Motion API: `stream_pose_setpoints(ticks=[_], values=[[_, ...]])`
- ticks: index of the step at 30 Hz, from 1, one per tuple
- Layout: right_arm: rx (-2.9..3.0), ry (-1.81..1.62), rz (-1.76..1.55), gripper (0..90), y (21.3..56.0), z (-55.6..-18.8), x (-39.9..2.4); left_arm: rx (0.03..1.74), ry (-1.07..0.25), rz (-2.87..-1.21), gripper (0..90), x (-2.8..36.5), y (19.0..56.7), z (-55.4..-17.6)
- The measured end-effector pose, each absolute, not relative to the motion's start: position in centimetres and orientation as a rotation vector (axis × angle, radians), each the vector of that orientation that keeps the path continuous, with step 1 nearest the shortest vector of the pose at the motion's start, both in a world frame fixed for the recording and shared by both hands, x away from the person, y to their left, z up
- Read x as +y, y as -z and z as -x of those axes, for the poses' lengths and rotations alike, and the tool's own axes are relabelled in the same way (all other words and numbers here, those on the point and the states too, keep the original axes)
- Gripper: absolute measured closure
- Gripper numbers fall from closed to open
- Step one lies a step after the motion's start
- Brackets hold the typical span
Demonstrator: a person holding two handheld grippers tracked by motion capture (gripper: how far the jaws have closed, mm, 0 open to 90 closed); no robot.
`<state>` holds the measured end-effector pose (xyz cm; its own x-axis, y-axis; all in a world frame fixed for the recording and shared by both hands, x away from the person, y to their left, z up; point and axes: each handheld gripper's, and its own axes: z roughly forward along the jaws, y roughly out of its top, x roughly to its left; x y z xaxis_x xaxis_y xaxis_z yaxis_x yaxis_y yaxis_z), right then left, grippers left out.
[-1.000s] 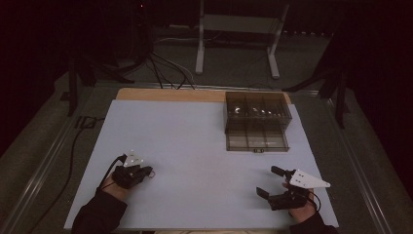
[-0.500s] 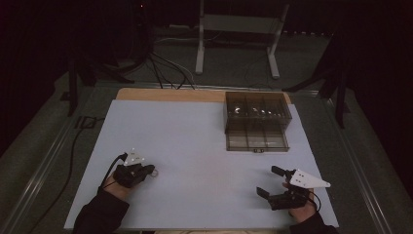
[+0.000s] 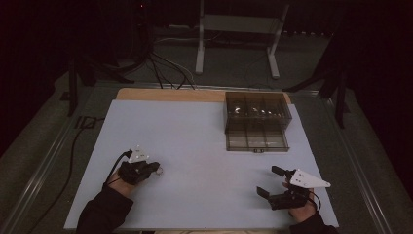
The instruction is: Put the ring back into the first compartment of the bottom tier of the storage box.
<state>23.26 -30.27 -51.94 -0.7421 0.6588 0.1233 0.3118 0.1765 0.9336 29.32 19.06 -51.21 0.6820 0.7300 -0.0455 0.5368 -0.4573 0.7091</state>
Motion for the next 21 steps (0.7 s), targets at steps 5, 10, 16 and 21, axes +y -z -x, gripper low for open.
stream_pose_setpoints(ticks=[5, 10, 16, 21], values=[[2.144, -1.59, -0.931, 1.0, 51.9, -23.3, -30.3, 0.95, -0.339, -2.183, 89.8, 18.4, 51.1, -29.5], [2.144, -1.589, -0.929, 1.0, 51.9, -23.3, -30.3, 0.937, -0.329, -2.174, 89.8, 17.9, 50.8, -29.9], [2.144, -1.589, -0.932, 1.0, 51.9, -23.3, -30.4, 0.895, -0.313, -2.183, 89.8, 16.9, 50.5, -30.3], [2.142, -1.589, -0.931, 1.1, 51.9, -23.3, -30.4, 0.866, -0.305, -2.195, 89.7, 16.1, 50.3, -30.7]])
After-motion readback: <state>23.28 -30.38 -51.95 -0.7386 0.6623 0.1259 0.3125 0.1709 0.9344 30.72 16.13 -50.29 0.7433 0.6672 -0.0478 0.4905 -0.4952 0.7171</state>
